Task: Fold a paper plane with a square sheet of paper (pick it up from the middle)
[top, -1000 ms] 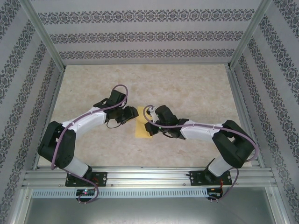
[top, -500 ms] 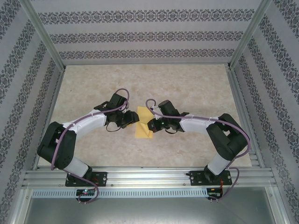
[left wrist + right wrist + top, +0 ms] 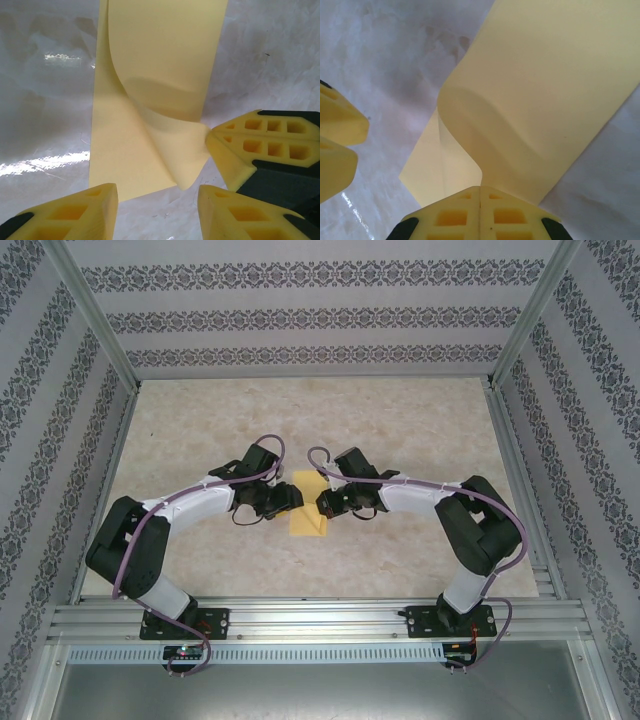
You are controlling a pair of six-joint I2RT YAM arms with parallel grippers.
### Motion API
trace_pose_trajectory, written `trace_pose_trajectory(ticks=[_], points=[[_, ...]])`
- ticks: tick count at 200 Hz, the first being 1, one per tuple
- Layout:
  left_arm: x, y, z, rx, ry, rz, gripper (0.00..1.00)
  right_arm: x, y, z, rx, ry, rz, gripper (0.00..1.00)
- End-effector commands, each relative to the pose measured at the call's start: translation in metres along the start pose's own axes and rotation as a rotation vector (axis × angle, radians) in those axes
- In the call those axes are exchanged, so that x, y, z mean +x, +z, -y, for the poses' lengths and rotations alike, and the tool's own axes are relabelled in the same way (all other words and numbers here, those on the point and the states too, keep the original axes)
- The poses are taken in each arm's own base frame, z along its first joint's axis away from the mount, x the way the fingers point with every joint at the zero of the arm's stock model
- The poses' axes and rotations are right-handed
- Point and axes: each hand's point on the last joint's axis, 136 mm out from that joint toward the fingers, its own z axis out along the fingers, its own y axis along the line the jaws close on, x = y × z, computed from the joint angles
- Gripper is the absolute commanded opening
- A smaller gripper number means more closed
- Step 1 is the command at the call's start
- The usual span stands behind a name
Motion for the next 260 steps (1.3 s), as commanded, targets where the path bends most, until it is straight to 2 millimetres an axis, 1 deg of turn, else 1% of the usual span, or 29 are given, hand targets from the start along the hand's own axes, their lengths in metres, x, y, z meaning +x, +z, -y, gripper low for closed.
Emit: trace_pose_trajectory(ticks=[1,52,66,138,216,260], points=[[-0.001,0.005,0.011,0.027,0.051,0.0,0.46,-0.009,0.0,0.007,0.037,-0.01,0.003,0.0],[-0.001,0.005,0.011,0.026,0.05,0.0,0.46,-0.014,0.0,0.012,0.041,0.001,-0.001,0.02],[-0.002,0.005,0.011,0.024,0.05,0.002,0.46,-0.014,0.0,0.011,0.038,-0.003,-0.007,0.02],[0.0,0.008,0.01,0.019,0.05,-0.005,0.46,-0.012,0.005,0.022,0.088,-0.007,-0.03,0.02],[0.001,0.013,0.012,0.017,0.057,-0.023,0.45,-0.018,0.012,0.024,0.091,-0.022,-0.038,0.02],[0.002,0.015,0.011,0.011,0.057,-0.028,0.45,-0.017,0.016,0.025,0.096,-0.025,-0.055,0.02]])
